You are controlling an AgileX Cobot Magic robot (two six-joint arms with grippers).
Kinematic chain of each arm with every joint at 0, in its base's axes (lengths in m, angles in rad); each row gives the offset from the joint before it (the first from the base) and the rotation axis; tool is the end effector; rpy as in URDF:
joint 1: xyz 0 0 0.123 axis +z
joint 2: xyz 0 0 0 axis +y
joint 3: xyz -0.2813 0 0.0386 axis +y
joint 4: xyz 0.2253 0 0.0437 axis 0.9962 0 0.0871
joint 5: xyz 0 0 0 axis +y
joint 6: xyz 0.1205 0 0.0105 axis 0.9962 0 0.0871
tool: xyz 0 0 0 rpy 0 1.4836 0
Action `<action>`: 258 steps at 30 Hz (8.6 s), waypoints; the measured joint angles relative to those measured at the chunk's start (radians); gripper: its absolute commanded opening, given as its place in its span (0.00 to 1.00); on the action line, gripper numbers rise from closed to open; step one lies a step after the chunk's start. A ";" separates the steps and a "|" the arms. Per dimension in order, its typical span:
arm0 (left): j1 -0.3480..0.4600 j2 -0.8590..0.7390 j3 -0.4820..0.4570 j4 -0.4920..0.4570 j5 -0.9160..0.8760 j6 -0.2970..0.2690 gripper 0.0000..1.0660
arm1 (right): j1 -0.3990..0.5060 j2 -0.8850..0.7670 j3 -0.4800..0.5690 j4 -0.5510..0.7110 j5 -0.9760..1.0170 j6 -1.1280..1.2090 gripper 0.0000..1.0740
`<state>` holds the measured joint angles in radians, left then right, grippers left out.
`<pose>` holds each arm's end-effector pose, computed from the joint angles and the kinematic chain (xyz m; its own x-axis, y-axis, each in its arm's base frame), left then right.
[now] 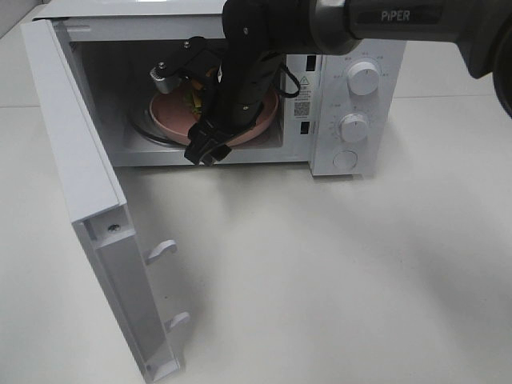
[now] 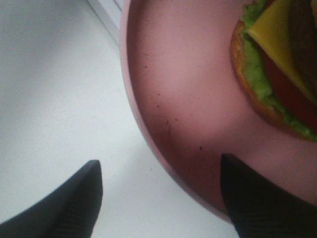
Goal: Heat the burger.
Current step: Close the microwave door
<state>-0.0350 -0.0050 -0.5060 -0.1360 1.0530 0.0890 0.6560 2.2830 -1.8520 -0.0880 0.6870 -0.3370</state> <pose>0.0013 -0.0143 0.2561 -0.4323 0.0364 -0.9010 0.1500 0.9882 -0.0321 0.3990 0.2986 0.1528 -0.3929 -0.7990 -0.4552 -0.8063 0.5373 -0.2472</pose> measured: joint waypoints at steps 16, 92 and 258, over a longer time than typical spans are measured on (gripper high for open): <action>0.000 0.000 0.000 0.000 0.000 0.000 0.00 | 0.000 -0.079 0.000 0.033 0.126 0.234 0.66; 0.000 0.000 0.000 -0.001 0.000 0.000 0.00 | -0.529 -0.771 0.619 -0.045 0.531 0.549 0.61; -0.583 1.801 -0.609 -0.948 -0.964 1.044 0.00 | -0.570 -2.287 1.351 0.078 0.331 0.409 0.32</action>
<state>-0.6180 1.7960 -1.1150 -1.0840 0.0890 1.1330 0.0860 -0.0040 -0.5010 -0.0100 1.0180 0.0720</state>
